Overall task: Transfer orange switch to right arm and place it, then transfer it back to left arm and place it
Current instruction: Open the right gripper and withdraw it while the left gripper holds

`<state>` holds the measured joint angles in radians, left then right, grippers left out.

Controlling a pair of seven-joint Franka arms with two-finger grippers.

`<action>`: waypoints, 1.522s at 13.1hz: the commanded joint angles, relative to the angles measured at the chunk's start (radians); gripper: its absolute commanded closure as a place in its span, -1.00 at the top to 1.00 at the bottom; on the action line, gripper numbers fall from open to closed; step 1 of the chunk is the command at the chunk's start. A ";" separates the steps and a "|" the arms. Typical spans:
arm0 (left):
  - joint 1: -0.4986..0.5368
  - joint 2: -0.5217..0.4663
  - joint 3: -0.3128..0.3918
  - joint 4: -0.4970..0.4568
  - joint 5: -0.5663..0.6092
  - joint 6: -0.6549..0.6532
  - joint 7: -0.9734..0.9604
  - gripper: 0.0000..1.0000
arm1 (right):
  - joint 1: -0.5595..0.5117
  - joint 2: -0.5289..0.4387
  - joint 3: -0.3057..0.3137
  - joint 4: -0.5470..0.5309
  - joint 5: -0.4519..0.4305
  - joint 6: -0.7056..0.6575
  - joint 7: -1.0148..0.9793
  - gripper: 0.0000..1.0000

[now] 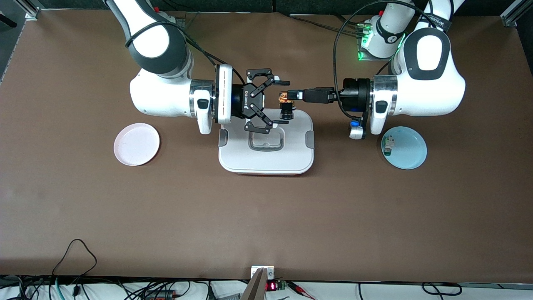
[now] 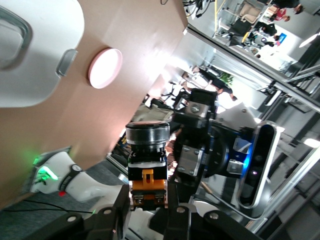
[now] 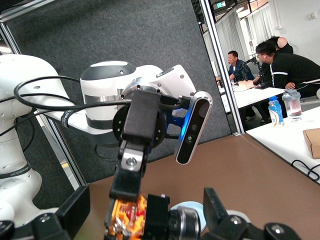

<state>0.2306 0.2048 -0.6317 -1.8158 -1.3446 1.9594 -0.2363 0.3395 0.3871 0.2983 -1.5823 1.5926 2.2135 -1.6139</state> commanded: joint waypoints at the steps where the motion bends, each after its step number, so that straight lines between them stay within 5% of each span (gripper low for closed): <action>1: 0.010 -0.005 -0.003 0.003 0.080 -0.034 0.049 -1.00 | -0.004 -0.027 -0.005 -0.028 0.018 0.009 -0.021 1.00; 7: 0.071 0.047 0.000 0.073 0.422 -0.325 0.343 -1.00 | -0.146 -0.116 -0.044 -0.116 -0.185 -0.014 -0.001 1.00; 11: 0.131 0.051 0.000 0.073 0.675 -0.471 0.685 -1.00 | -0.275 -0.122 -0.057 -0.148 -0.321 -0.150 0.135 1.00; 15: 0.245 0.054 0.001 0.073 0.954 -0.566 1.117 -1.00 | -0.298 -0.157 -0.102 -0.159 -0.472 -0.235 0.395 1.00; 20: 0.283 0.105 0.000 0.067 1.292 -0.493 1.383 -1.00 | -0.309 -0.198 -0.103 -0.151 -0.722 -0.235 0.979 1.00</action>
<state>0.5198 0.2961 -0.6174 -1.7682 -0.1469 1.4516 1.0799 0.0398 0.2247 0.1923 -1.7097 0.9363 1.9890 -0.7994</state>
